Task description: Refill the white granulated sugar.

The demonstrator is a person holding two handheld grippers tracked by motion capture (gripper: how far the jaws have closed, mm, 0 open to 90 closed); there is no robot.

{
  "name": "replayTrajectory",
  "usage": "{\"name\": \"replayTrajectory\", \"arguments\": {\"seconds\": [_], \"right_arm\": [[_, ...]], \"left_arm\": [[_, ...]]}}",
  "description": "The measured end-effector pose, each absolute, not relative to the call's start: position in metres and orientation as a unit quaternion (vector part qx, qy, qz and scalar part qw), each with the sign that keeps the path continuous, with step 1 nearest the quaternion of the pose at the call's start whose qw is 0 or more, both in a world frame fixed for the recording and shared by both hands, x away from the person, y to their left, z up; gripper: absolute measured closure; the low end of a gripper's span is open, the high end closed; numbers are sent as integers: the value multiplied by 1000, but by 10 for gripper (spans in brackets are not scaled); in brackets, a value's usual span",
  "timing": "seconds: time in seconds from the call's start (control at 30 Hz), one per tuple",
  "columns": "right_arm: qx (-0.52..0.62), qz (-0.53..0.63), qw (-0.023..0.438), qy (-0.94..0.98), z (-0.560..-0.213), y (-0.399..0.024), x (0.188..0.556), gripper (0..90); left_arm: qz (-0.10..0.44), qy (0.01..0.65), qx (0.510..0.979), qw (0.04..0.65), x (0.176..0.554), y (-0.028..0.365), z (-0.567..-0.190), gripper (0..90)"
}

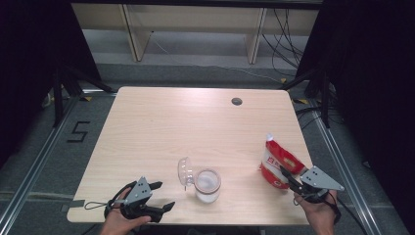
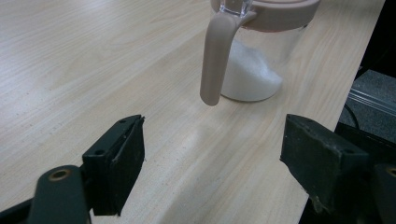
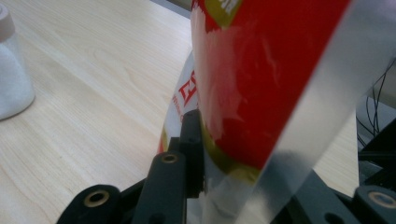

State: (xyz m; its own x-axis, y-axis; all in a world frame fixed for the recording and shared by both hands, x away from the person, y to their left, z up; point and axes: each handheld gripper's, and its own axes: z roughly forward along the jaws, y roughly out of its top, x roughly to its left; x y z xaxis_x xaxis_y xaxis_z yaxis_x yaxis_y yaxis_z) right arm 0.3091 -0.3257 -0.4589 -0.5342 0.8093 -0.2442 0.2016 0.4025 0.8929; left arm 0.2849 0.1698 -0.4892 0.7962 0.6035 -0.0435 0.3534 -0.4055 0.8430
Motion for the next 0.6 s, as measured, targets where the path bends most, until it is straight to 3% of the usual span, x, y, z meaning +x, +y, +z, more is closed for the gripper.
{"name": "replayTrajectory", "arguments": {"seconds": [0.17,0.33,0.6], "right_arm": [[355,442,337,752,-460,-324,305,675],[377,442,350,735,-457,-324,300,501],[412,443,334,723,-458,-320,288,393]], "left_arm": [[134,292,818,477,285,169,-490,211],[132,292,820,475,285,170,-488,211],[133,288,821,475,286,170,-487,211]]}}
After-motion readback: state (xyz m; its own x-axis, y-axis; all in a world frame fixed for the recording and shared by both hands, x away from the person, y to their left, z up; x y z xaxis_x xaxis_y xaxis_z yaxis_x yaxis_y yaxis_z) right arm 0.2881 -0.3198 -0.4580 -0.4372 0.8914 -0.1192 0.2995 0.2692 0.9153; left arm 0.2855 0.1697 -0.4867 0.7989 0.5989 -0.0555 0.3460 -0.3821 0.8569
